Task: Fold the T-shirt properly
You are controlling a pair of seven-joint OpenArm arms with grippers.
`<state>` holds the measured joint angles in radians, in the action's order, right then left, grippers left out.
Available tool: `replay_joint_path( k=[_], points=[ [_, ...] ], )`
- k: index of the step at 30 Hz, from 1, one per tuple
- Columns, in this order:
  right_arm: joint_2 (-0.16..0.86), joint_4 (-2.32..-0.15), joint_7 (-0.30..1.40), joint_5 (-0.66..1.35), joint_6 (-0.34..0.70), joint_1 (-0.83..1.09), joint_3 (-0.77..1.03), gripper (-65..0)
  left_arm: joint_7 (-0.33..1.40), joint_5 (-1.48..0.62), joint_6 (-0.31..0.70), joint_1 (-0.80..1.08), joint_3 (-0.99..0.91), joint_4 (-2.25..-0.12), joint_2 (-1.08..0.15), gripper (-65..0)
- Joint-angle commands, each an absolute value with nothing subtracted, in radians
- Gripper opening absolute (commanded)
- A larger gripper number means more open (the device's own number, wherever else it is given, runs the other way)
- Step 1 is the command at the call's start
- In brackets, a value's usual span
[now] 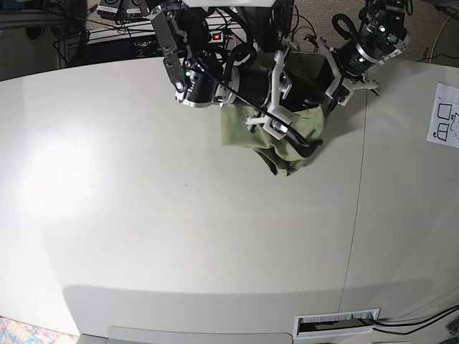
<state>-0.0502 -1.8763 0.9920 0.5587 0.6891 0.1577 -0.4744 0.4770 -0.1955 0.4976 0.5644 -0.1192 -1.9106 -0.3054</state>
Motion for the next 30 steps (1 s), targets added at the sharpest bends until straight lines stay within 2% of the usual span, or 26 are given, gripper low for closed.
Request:
replay_joint_path(
  k=[1,3,9,13,17,21,25,30],
  points=[
    [-0.058,-1.89,0.962,0.599,0.698,0.147,-0.478,-60.2,0.463,-0.202,0.498,0.565,-0.121,-1.921,-0.31,-65.0],
    [-0.058,-1.892,0.966,0.614,0.698,0.147,-0.478,-59.8,0.463,-0.202,0.498,0.565,-0.121,-1.921,-0.311,-65.0],
    [-0.058,-1.941,0.973,0.647,0.698,0.146,-0.478,-52.7,0.464,-0.202,0.498,0.566,-0.121,-1.921,-0.311,-65.0],
    [-0.058,-1.998,0.986,0.646,0.698,0.146,-0.475,-52.7,0.487,-0.195,0.498,0.565,-0.121,-1.922,-0.311,-65.0],
    [-0.058,-2.029,1.038,0.636,0.698,0.126,-0.447,-52.7,0.503,-0.096,0.485,0.566,-0.121,-1.934,-0.311,-65.0],
    [-0.058,-2.031,1.053,0.613,0.698,0.11,-0.377,-52.8,0.554,0.012,0.381,0.566,-0.121,-1.99,-0.313,-65.0],
    [-0.055,-2.032,1.087,0.629,0.698,0.096,-0.286,-52.9,0.554,0.053,0.339,0.566,-0.121,-2.067,-0.316,-65.0],
    [0.021,-2.032,1.169,0.748,0.698,0.097,-0.241,-53.5,0.502,0.031,0.339,0.567,-0.121,-2.143,-0.316,-65.0]
  ],
)
